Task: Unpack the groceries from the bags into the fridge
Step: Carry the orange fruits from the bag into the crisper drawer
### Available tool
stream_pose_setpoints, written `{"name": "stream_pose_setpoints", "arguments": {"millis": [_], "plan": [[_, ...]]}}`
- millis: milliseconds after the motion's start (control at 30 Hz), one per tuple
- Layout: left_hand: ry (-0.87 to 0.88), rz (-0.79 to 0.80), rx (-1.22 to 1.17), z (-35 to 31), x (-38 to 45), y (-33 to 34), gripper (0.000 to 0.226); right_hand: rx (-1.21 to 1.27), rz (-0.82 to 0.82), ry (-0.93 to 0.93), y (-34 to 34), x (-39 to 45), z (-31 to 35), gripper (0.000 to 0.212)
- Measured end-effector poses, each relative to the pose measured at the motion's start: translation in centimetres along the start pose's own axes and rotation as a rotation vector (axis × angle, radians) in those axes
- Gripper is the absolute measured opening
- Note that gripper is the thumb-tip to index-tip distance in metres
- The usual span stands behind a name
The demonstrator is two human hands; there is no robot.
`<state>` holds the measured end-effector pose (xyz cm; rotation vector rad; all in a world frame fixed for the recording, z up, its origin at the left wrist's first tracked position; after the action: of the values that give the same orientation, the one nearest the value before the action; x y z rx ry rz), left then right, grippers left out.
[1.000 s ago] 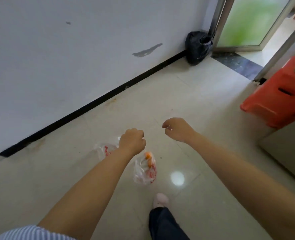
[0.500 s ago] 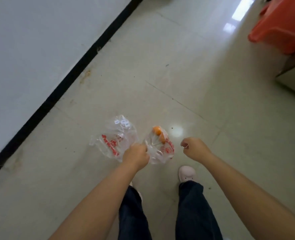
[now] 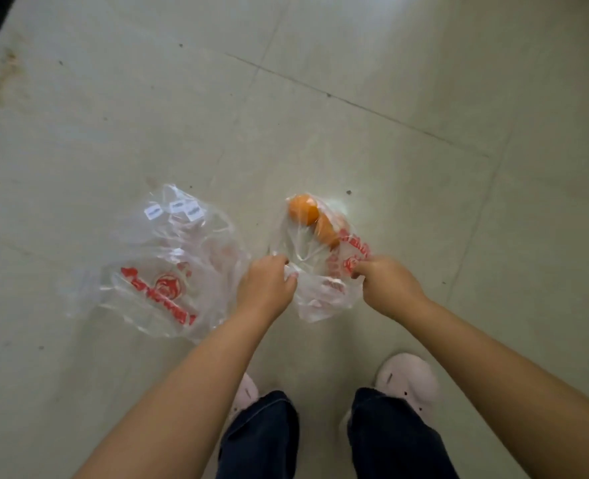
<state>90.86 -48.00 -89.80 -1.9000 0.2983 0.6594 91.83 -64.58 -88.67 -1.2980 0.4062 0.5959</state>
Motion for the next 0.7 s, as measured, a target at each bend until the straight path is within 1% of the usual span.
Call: {"name": "stream_pose_setpoints", "arguments": {"millis": [67,100,133,200,233,267,300,333,367,400,433,467,533,567,633,700], "plan": [[-0.044,-0.017,-0.071,0.6,3.6,2.5,0.051,-0.134,0.035,-0.118,2.4,3.1,-0.6,0.037],[-0.056,-0.011,-0.083,0.9,5.5,3.6,0.058,-0.225,0.003,-0.238,3.4,4.4,-0.5,0.033],[-0.069,0.003,-0.089,1.1,7.2,4.7,0.063,-0.306,-0.097,-0.385,4.2,5.7,-0.4,0.028],[-0.122,0.034,-0.186,1.3,10.0,6.6,0.068,-0.412,-0.206,-0.522,5.5,7.8,-0.8,0.036],[-0.156,0.035,-0.273,1.4,11.1,7.3,0.067,-0.422,-0.256,-0.568,6.2,8.8,-1.1,0.041],[-0.178,0.011,-0.358,1.4,12.2,7.8,0.062,-0.415,-0.272,-0.595,6.9,9.9,-1.7,0.045],[-0.186,-0.027,-0.44,1.4,13.1,8.0,0.053,-0.425,-0.283,-0.624,7.2,10.5,-1.9,0.045],[-0.175,-0.067,-0.518,1.4,13.7,8.1,0.04,-0.44,-0.334,-0.651,7.2,10.8,-1.9,0.038],[-0.155,-0.104,-0.588,1.4,14.1,8.0,0.027,-0.46,-0.391,-0.665,7.5,11.1,-2.1,0.024],[-0.131,-0.145,-0.644,1.3,14.4,7.5,0.017,-0.466,-0.411,-0.63,7.4,11.6,-2.4,0.017],[-0.102,-0.201,-0.674,1.1,14.7,6.8,0.011,-0.471,-0.392,-0.566,7.4,12.1,-2.9,0.026],[-0.069,-0.256,-0.675,0.8,14.9,5.9,0.009,-0.447,-0.382,-0.514,7.5,12.8,-3.4,0.032],[0.013,-0.326,-0.626,-0.1,15.5,4.4,0.017,-0.387,-0.406,-0.433,7.5,13.8,-4.1,0.028],[0.071,-0.325,-0.577,-0.6,15.9,3.9,0.021,-0.351,-0.401,-0.384,7.1,14.2,-4.3,0.025],[0.188,-0.256,-0.441,-1.5,16.9,3.8,0.021,-0.27,-0.386,-0.29,6.4,15.2,-4.7,0.033],[0.233,-0.179,-0.384,-1.7,18.1,4.1,0.025,-0.253,-0.318,-0.187,6.4,16.0,-5.4,0.035]]}}
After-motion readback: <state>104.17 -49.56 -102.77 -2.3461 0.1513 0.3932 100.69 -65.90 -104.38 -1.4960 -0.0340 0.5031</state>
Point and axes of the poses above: each hand's wrist, its own x-axis towards the middle knuckle, its own y-axis out of the palm, z = x × y, the point moved 5 cm from there along x, towards the middle knuckle, and after that the axes turned 10 degrees about -z, right-handed, at the moved point
